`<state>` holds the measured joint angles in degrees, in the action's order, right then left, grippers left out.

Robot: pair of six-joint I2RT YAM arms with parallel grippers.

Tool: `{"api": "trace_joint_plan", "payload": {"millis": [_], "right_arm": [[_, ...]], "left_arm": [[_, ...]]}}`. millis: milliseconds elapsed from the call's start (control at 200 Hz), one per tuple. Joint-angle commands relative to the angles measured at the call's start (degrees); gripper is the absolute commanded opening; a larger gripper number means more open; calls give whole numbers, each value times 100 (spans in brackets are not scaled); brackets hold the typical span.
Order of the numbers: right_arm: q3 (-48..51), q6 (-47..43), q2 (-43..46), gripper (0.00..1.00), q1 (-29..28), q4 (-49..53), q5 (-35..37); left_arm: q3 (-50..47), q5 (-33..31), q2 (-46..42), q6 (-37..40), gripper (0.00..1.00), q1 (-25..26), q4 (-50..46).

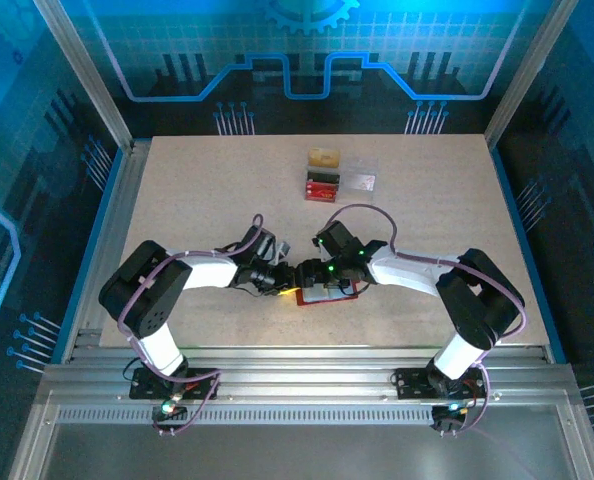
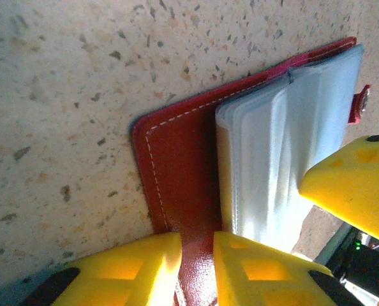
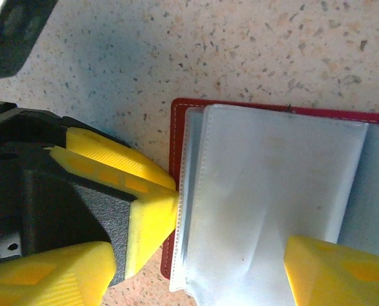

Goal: Put the credit cards into the card holder
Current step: Flip over the card slot in the card holder.

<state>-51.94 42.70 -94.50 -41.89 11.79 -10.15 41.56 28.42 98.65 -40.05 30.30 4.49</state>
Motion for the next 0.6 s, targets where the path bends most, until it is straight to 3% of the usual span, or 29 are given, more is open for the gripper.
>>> {"api": "trace_joint_plan", "payload": {"millis": [0, 320, 450, 595], "right_arm": [[305, 126, -296, 76, -116, -501, -310], [485, 199, -368, 81, -20, -828, -654], [629, 267, -384, 80, 58, -1045, -742], [770, 265, -438, 77, 113, -1272, -876]], "left_arm": [[-368, 317, -203, -125, 28, -103, -382], [-607, 669, -414, -445, 38, -266, 303], [-956, 884, -354, -1048, 30, -459, 1108], [-1160, 603, -573, -1270, 25, -578, 1131]]}}
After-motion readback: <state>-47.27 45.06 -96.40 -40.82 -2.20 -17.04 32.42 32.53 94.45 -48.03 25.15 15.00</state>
